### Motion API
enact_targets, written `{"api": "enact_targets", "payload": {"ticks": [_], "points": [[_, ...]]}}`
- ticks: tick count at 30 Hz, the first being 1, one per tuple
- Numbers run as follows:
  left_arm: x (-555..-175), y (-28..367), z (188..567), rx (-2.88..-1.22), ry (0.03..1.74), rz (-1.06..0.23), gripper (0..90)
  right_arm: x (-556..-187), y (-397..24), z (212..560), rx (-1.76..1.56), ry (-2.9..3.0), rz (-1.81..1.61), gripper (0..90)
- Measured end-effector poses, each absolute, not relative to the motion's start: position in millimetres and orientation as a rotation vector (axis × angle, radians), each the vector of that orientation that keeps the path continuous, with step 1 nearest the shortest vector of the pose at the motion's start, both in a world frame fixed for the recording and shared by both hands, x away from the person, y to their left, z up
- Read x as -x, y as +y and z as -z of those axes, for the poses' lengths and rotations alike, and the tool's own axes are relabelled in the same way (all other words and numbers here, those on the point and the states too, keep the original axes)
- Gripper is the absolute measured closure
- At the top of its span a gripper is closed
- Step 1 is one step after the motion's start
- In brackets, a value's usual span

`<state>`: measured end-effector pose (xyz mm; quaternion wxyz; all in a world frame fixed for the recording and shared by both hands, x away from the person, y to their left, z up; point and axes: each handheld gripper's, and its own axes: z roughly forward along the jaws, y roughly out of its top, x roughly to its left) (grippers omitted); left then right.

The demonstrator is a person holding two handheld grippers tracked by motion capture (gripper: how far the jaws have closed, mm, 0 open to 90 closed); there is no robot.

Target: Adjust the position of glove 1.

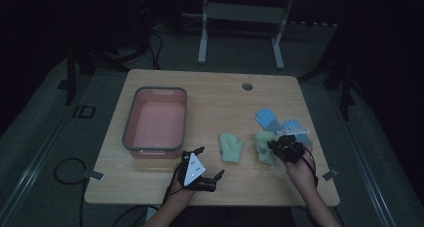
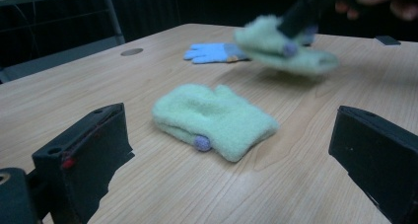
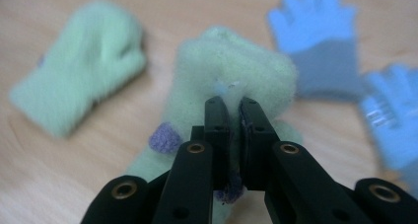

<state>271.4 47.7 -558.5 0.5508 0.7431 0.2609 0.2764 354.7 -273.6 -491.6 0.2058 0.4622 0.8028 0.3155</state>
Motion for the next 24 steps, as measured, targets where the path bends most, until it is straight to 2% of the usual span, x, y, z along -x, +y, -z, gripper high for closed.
{"api": "enact_targets", "payload": {"ticks": [12,24], "points": [[-272,48,559,-1.757,0.619,-0.644,1.6,-362,-247,429,-1.213,2.175,-0.973,84.5],[-272,48,558,-1.759,0.617,-0.647,1.6,-356,-194,414,-1.170,2.194,-1.033,84.5]]}}
